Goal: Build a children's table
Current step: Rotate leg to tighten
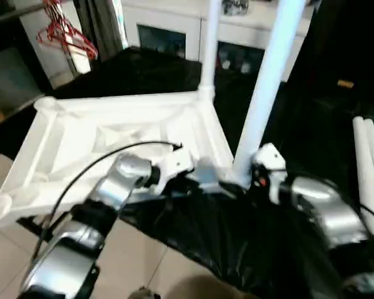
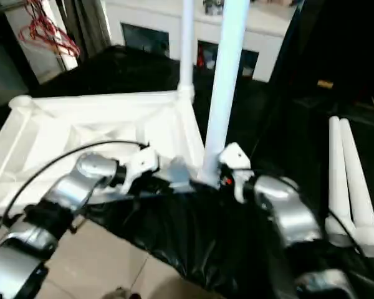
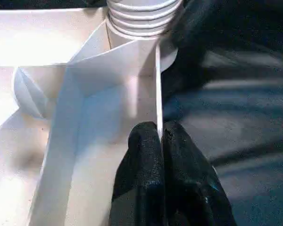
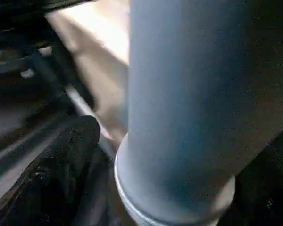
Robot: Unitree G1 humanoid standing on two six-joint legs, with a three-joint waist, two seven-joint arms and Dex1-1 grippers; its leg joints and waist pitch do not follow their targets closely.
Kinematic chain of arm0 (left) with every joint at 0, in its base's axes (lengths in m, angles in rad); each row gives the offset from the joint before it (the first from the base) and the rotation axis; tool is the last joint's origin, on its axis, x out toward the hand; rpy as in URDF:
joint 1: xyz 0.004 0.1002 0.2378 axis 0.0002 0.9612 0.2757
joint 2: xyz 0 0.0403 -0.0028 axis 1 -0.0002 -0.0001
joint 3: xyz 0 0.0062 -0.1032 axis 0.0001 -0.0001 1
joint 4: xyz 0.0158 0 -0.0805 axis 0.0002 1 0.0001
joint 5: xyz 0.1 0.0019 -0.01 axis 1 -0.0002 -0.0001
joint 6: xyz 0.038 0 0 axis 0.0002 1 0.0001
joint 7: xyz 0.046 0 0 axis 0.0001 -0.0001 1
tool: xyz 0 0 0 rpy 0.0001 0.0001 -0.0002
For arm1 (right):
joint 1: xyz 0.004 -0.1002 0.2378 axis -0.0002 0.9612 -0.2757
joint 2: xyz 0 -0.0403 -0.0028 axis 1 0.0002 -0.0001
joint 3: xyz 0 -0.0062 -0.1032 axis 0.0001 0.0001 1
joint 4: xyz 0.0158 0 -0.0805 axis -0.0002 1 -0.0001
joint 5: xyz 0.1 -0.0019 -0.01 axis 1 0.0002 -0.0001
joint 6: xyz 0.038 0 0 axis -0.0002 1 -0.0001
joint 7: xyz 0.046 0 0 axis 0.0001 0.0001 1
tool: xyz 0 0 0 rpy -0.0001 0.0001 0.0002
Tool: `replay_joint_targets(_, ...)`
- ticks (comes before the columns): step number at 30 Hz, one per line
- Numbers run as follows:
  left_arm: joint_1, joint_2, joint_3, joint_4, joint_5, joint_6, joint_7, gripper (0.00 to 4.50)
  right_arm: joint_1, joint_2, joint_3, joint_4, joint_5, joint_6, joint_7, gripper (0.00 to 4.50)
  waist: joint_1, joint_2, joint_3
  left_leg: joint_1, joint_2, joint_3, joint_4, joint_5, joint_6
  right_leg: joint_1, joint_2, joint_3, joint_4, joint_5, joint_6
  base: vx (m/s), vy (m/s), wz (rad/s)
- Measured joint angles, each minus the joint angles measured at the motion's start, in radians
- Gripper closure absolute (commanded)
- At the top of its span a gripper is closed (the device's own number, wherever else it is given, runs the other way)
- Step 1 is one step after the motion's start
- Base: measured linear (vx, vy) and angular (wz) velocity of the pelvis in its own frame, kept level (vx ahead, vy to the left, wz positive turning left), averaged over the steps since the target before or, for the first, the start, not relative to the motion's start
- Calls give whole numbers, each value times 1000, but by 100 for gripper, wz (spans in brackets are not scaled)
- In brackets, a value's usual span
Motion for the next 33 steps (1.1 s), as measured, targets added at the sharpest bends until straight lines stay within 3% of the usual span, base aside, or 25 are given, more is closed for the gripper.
replay_joint_targets(4, 13, 24, -2, -21, -11, 0, -52, 450, 13, -32, 17, -43, 18, 31, 69, 44, 1, 0, 0, 0, 0, 0, 0, 0, 0, 0, 0, 0, 0, 0, 0, 0, 0, 0)
replay_joint_targets(17, 33, 52, -5, -59, -21, 13, -116, 450, 22, -60, 36, -80, 28, 65, 119, 163, 15, -1, 1, 0, 0, 0, 0, 0, 0, 0, 0, 0, 0, 0, 0, 0, 0, 0)
replay_joint_targets(22, 33, 44, -5, -60, -21, 18, -112, 450, 35, -57, 34, -92, 28, 66, 114, 179, 23, -1, 0, 0, 0, 0, 0, 0, 0, 0, 0, 0, 0, 0, 0, 0, 0, 0)
replay_joint_targets(28, 6, -1, 4, 2, -3, 33, 10, 450, 32, 26, -6, -26, -6, 35, -51, 180, 21, -3, -1, 3, 0, 0, 1, 0, 0, 2, 0, 0, 1, 0, 0, 0, 0, 0)
replay_joint_targets(33, -91, -117, 41, 169, 35, 76, 262, 450, -83, 228, -104, 175, -53, 16, -456, 180, -4, -4, -2, 8, -1, 0, 1, 1, -1, 4, 0, 0, 0, -1, 2, 0, 0, 0)
